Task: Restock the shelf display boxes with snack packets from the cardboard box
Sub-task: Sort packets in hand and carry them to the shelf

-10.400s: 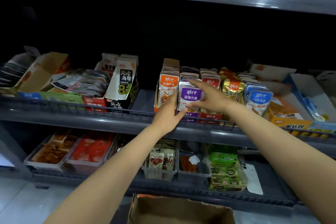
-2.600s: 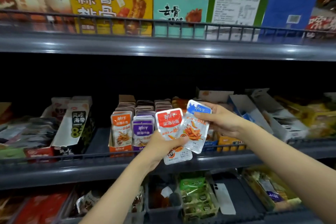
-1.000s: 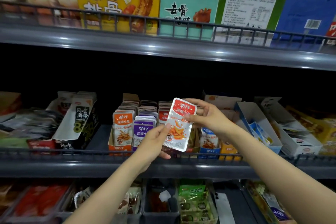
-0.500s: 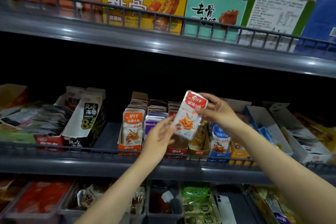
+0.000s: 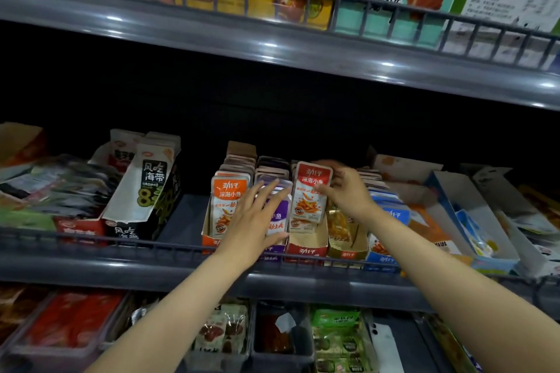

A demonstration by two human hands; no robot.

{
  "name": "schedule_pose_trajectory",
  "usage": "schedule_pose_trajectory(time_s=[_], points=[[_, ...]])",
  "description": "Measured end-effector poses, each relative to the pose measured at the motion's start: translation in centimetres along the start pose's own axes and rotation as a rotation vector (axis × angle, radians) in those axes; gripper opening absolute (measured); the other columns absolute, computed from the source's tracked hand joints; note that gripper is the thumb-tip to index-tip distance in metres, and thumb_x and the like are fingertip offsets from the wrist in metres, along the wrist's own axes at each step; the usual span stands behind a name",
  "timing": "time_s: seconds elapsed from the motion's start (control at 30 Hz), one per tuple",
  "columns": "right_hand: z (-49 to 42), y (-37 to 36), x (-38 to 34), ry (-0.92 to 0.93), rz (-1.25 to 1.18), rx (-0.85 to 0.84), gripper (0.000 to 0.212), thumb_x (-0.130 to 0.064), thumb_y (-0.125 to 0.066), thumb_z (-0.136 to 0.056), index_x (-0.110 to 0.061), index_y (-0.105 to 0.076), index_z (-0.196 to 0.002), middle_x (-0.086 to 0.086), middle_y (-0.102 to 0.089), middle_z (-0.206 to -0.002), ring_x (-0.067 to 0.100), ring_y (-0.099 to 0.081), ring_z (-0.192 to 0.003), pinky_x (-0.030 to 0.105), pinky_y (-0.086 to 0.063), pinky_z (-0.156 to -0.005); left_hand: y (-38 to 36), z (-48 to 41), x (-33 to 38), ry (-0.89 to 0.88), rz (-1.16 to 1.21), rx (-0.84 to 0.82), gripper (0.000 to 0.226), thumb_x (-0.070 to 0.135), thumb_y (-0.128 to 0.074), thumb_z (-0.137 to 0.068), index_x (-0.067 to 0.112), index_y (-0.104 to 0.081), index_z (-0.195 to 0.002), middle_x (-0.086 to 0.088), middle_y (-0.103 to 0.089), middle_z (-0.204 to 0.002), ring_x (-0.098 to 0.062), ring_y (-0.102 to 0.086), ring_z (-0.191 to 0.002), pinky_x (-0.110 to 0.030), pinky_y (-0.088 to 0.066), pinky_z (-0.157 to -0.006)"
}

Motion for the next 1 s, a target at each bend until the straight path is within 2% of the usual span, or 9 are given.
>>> schedule_pose_trajectory(time_s=[0.13, 0.2, 0.27, 0.37, 0.53, 0.67, 0.8, 1.0], points=[[0.1, -0.8, 0.7, 0.061, 0.287, 0.036, 0.048, -0.015, -0.071, -0.083, -0.017, -0.053, -0.128, 0.0, -0.061, -0.122, 0.015, -0.059, -0.111, 0.022, -0.048, -0.086, -0.5, -0.3, -0.4, -0.007, 0.018, -0.003, 0.085, 0.044, -0.059, -0.088, 0.037, 0.0, -0.149, 0.008, -0.002, -0.158, -0.015, 0.008, -0.146, -0.028, 0.004, -0.112], [0.3, -0.8, 0.8, 0.104, 0.51, 0.066, 0.049, -0.024, -0.072, -0.082, -0.019, -0.054, -0.128, 0.0, -0.06, -0.124, 0.017, -0.055, -0.116, 0.025, -0.041, -0.091, -0.7, -0.4, -0.5, -0.009, 0.027, -0.004, 0.085, 0.044, -0.059, -0.088, 0.036, -0.001, -0.149, 0.008, -0.003, -0.158, -0.014, 0.007, -0.146, -0.03, 0.001, -0.114], [0.3, -0.9, 1.2, 0.126, 0.616, 0.071, 0.048, -0.03, -0.071, -0.082, -0.023, -0.054, -0.127, 0.0, -0.059, -0.125, 0.019, -0.051, -0.119, 0.032, -0.038, -0.1, -0.8, -0.4, -0.7, -0.003, 0.037, -0.008, 0.085, 0.044, -0.06, -0.087, 0.036, -0.002, -0.149, 0.008, -0.004, -0.158, -0.014, 0.007, -0.145, -0.031, -0.002, -0.115], [0.2, -1.4, 1.6, 0.114, 0.614, 0.025, 0.056, -0.032, -0.069, -0.083, -0.024, -0.048, -0.134, 0.001, -0.055, -0.13, 0.02, -0.049, -0.123, 0.037, -0.04, -0.104, -0.9, -0.4, -0.8, -0.003, 0.036, -0.006, 0.085, 0.045, -0.06, -0.087, 0.037, -0.003, -0.149, 0.008, -0.004, -0.158, -0.013, 0.007, -0.145, -0.032, -0.002, -0.116], [0.1, -2.8, 1.3, 0.208, 0.705, -0.096, 0.061, -0.035, -0.064, -0.086, -0.027, -0.038, -0.142, -0.001, -0.053, -0.135, 0.018, -0.048, -0.125, 0.035, -0.038, -0.104, -0.9, -0.4, -0.7, -0.01, 0.034, 0.019, 0.085, 0.044, -0.06, -0.087, 0.038, -0.002, -0.149, 0.008, -0.007, -0.157, -0.013, 0.005, -0.145, -0.028, 0.0, -0.113], [0.5, -2.9, 1.4, 0.227, 0.721, -0.038, 0.059, -0.034, -0.064, -0.087, -0.024, -0.041, -0.14, 0.001, -0.054, -0.135, 0.019, -0.049, -0.125, 0.035, -0.038, -0.104, -0.9, -0.3, -0.8, -0.001, 0.032, 0.011, 0.084, 0.044, -0.06, -0.087, 0.038, -0.003, -0.149, 0.008, -0.007, -0.157, -0.013, 0.005, -0.145, -0.031, -0.003, -0.116], [0.9, -2.9, 1.2, 0.232, 0.745, 0.043, 0.057, -0.031, -0.064, -0.087, -0.021, -0.043, -0.14, 0.001, -0.052, -0.136, 0.02, -0.046, -0.127, 0.034, -0.033, -0.106, -0.9, -0.3, -0.7, 0.012, 0.039, 0.012, 0.083, 0.044, -0.059, -0.087, 0.036, -0.005, -0.15, 0.007, -0.008, -0.157, -0.014, 0.004, -0.145, -0.033, -0.005, -0.117], [0.7, -3.1, 1.6, 0.18, 0.731, -0.013, 0.062, -0.032, -0.065, -0.086, -0.025, -0.038, -0.142, 0.0, -0.049, -0.139, 0.02, -0.042, -0.129, 0.034, -0.032, -0.108, -0.4, 0.0, -0.4, 0.01, 0.012, 0.003, 0.083, 0.045, -0.058, -0.088, 0.034, -0.004, -0.15, 0.006, -0.008, -0.157, -0.016, 0.004, -0.146, -0.033, -0.001, -0.118]])
Point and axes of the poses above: each hand's wrist, its own z-axis away from the middle knuckle, its own y-axis out of the back of the hand, x = y × z, the point moved 5 cm from there along -z, towards the middle knuckle
